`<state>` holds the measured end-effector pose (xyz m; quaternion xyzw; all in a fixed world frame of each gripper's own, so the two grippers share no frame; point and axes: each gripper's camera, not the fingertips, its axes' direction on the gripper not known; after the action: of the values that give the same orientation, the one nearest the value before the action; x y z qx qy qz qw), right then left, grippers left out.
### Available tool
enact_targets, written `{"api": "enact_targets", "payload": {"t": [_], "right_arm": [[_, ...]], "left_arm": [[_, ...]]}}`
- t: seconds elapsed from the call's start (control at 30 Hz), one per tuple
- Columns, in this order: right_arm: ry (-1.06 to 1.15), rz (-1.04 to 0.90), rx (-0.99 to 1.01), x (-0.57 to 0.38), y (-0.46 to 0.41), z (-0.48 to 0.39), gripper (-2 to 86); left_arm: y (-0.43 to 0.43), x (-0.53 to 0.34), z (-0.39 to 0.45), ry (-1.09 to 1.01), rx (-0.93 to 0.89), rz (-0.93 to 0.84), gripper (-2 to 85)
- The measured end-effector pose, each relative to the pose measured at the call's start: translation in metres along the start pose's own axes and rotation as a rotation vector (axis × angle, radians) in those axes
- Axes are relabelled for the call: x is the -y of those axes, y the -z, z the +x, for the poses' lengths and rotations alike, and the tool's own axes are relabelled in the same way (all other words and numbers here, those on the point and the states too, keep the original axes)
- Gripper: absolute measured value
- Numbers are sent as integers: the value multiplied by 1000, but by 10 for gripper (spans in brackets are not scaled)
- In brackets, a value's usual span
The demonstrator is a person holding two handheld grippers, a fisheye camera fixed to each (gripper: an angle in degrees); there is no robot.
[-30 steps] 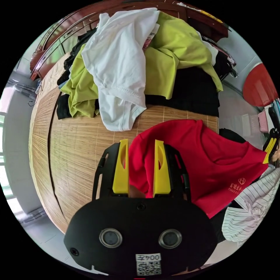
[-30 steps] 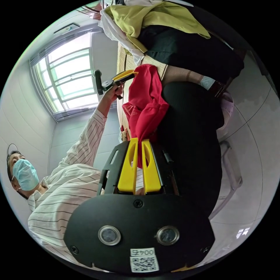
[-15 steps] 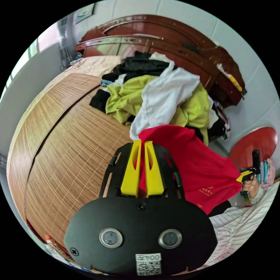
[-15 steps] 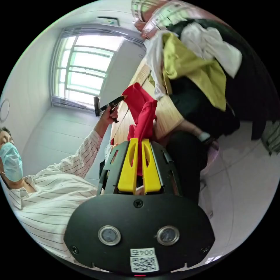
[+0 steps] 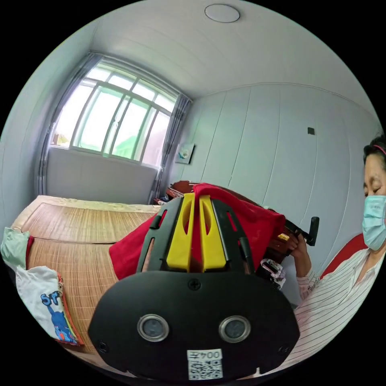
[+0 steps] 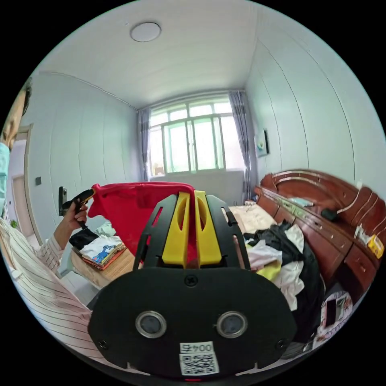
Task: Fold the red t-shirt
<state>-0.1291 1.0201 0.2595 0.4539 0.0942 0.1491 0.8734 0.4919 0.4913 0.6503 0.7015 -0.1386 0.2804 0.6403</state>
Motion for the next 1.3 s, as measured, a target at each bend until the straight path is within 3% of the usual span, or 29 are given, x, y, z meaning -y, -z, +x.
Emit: {"api": "enact_targets", "payload": {"t": [0.23,0.47,0.6,0.9,1.3], "right_arm": [[184,173,90,45,59,-118,4],[170,108,155,73,-5,-161,1],[184,-3,94,74,-89,-171,3],[230,-317,-40,23,-366,-151,10],[168,-665,-83,-106,-712,-53,18]], "left_arm": [[206,11,40,-2,105,229,9],[247,36,14,-10,265,232,10],[204,45,-59,51,359,143,11],[47,37,-242,73,596,-89,14],[-190,-44,-499,35,855,-499,19]]}}
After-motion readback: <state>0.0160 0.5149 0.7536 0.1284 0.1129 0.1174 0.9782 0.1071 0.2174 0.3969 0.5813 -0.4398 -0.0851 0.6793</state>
